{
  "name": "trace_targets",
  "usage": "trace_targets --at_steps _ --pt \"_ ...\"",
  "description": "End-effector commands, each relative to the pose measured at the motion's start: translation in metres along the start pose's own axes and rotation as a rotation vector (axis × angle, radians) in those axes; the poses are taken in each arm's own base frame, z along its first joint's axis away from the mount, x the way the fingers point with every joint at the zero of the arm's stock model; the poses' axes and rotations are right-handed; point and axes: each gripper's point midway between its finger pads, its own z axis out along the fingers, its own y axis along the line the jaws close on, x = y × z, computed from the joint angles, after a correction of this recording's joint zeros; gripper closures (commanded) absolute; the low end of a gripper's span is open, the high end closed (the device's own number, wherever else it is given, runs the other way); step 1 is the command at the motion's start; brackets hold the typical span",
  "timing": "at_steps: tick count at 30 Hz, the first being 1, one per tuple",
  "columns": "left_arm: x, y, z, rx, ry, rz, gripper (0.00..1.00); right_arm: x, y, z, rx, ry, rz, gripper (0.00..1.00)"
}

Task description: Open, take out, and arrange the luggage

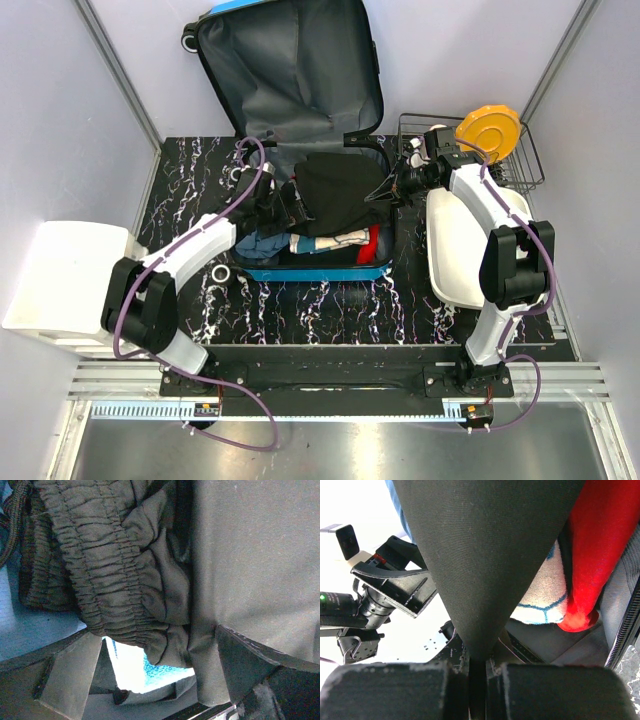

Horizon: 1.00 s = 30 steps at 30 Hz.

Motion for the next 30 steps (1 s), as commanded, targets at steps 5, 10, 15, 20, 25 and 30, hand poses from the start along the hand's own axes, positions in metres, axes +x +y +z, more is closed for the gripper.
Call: trace_targets --at_steps 5,10,15,20,25,30 --pt "0.004 -0.014 0.012 0.027 0.029 -0.007 0.01 -0.016 0.021 -0.015 -0.028 -0.071 -0.068 1.0" --pt "-0.006 -0.022 0.011 0.067 -0.017 -0.013 0.36 -0.016 0.021 -0.016 -0.024 -0.074 -0.077 1.0" --pt "-0.041 -0.055 -0.018 0.178 -0.152 0.088 0.76 -0.016 0.027 -0.021 -0.03 -0.086 -0.104 1.0" --pt "-0.049 -0.071 -0.033 0.206 -0.173 0.169 0.98 -0.018 0.031 -0.024 -0.033 -0.097 -0.125 1.0" --pt "-0.057 -0.098 -0.059 0.252 -0.233 0.3 1.0 -0.022 0.058 -0.042 -0.069 -0.149 -0.24 1.0" --pt "-0.067 -0.146 -0.089 0.356 -0.3 0.439 1.0 -0.02 0.081 -0.067 -0.071 -0.212 -0.343 1.0"
